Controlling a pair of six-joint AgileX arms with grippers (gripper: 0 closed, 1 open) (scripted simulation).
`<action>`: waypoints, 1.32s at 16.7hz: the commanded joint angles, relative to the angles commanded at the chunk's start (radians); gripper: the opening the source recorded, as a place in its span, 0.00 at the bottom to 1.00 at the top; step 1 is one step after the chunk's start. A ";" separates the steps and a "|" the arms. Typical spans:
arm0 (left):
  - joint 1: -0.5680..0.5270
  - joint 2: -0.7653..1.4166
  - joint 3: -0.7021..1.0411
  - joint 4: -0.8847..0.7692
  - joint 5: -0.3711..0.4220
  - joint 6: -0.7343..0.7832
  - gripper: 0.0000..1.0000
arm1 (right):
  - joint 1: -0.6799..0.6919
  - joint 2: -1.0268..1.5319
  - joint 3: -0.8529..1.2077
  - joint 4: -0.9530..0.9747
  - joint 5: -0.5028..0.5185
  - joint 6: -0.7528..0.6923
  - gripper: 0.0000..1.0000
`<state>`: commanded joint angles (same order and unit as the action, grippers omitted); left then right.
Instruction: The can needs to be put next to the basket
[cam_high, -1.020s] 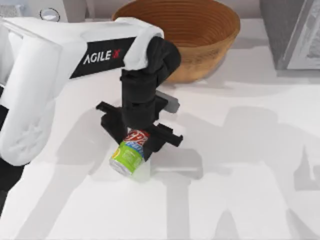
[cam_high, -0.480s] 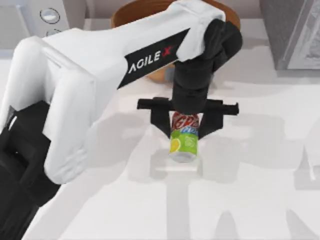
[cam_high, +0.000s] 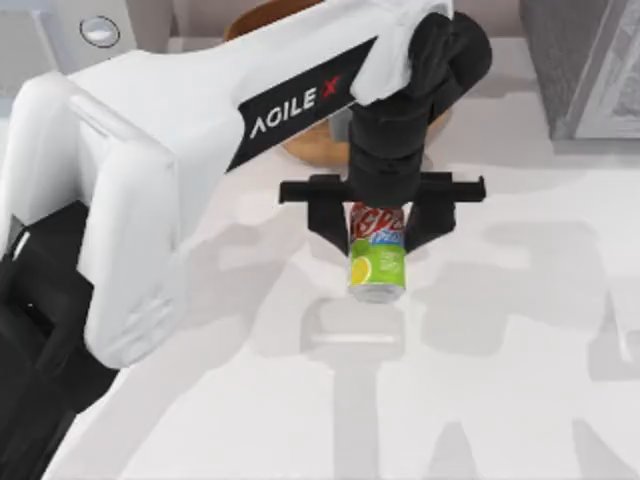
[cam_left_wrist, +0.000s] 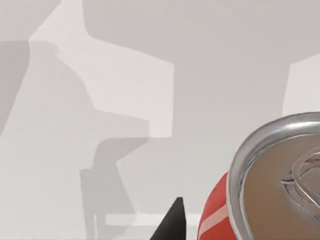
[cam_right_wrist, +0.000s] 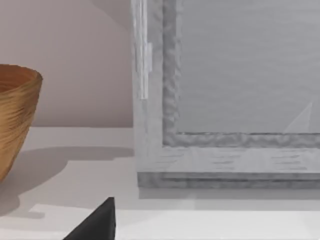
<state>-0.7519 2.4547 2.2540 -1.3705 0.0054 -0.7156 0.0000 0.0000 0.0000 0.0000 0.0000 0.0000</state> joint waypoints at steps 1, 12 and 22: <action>0.000 -0.001 -0.006 0.006 0.000 -0.001 0.00 | 0.000 0.000 0.000 0.000 0.000 0.000 1.00; 0.002 -0.003 -0.030 0.029 -0.001 -0.002 0.30 | 0.000 0.000 0.000 0.000 0.000 0.000 1.00; 0.002 -0.003 -0.030 0.029 -0.001 -0.002 1.00 | 0.000 0.000 0.000 0.000 0.000 0.000 1.00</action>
<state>-0.7504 2.4517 2.2235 -1.3415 0.0039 -0.7181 0.0000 0.0000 0.0000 0.0000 0.0000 0.0000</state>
